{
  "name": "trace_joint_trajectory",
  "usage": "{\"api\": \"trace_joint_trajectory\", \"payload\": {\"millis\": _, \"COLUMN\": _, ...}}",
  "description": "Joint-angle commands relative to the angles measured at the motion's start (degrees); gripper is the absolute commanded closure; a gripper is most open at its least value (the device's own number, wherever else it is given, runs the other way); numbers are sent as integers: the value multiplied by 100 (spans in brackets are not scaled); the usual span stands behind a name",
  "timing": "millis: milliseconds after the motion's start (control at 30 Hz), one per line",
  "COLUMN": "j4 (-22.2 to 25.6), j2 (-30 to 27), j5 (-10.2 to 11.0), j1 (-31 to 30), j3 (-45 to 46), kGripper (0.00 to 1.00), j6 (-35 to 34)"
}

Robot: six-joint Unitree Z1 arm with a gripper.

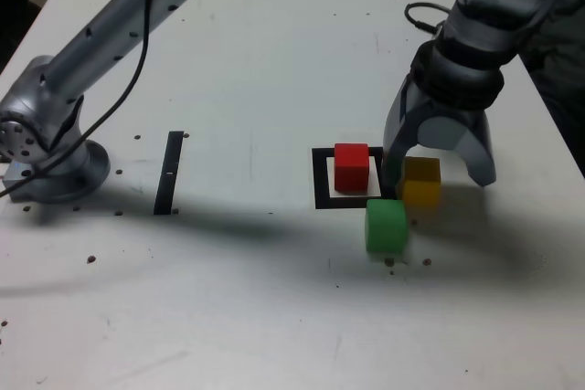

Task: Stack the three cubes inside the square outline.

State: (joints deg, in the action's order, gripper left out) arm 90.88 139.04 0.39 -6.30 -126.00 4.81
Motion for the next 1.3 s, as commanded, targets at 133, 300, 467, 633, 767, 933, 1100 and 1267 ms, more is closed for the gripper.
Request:
{"api": "trace_joint_trajectory", "payload": {"millis": 133, "j4": 44, "j2": 122, "j5": -104, "j1": -3, "j3": -9, "kGripper": 27, "j6": -37}}
{"api": "trace_joint_trajectory", "payload": {"millis": 300, "j4": 35, "j2": 149, "j5": -116, "j1": -3, "j3": -6, "kGripper": 54, "j6": -131}}
{"api": "trace_joint_trajectory", "payload": {"millis": 467, "j4": -7, "j2": 150, "j5": -108, "j1": -3, "j3": -12, "kGripper": 76, "j6": -128}}
{"api": "trace_joint_trajectory", "payload": {"millis": 633, "j4": -10, "j2": 146, "j5": -117, "j1": -4, "j3": -12, "kGripper": 78, "j6": -120}}
{"api": "trace_joint_trajectory", "payload": {"millis": 767, "j4": -10, "j2": 139, "j5": -118, "j1": -4, "j3": -12, "kGripper": 78, "j6": -120}}
{"api": "trace_joint_trajectory", "payload": {"millis": 933, "j4": -4, "j2": 124, "j5": -117, "j1": -3, "j3": -12, "kGripper": 78, "j6": -120}}
{"api": "trace_joint_trajectory", "payload": {"millis": 1100, "j4": 41, "j2": 24, "j5": -65, "j1": -27, "j3": -24, "kGripper": 78, "j6": -120}}
{"api": "trace_joint_trajectory", "payload": {"millis": 1267, "j4": 180, "j2": -279, "j5": 95, "j1": -107, "j3": -60, "kGripper": 78, "j6": -139}}
